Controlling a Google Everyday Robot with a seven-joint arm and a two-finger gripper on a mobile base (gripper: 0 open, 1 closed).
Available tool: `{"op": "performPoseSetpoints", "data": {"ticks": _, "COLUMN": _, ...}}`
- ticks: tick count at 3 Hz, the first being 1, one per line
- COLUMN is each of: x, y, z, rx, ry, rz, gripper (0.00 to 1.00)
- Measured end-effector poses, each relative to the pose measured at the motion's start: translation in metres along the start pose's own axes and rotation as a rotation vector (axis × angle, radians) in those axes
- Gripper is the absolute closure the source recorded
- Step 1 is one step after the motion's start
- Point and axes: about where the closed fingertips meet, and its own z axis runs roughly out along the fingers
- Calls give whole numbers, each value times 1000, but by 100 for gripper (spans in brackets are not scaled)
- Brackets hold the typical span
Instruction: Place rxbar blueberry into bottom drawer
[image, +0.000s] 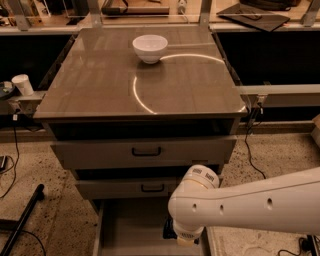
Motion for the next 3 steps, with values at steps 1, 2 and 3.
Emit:
{"op": "performPoseSetpoints", "data": {"ticks": 1, "x": 0, "y": 9, "z": 32, "rx": 0, "ry": 20, "rz": 16, "gripper": 100}}
{"op": "performPoseSetpoints", "data": {"ticks": 2, "x": 5, "y": 13, "z": 64, "rx": -2, "ry": 50, "rz": 40, "gripper": 100}}
{"op": "performPoseSetpoints", "data": {"ticks": 3, "x": 12, "y": 10, "z": 106, "rx": -18, "ry": 80, "rz": 86, "gripper": 100}}
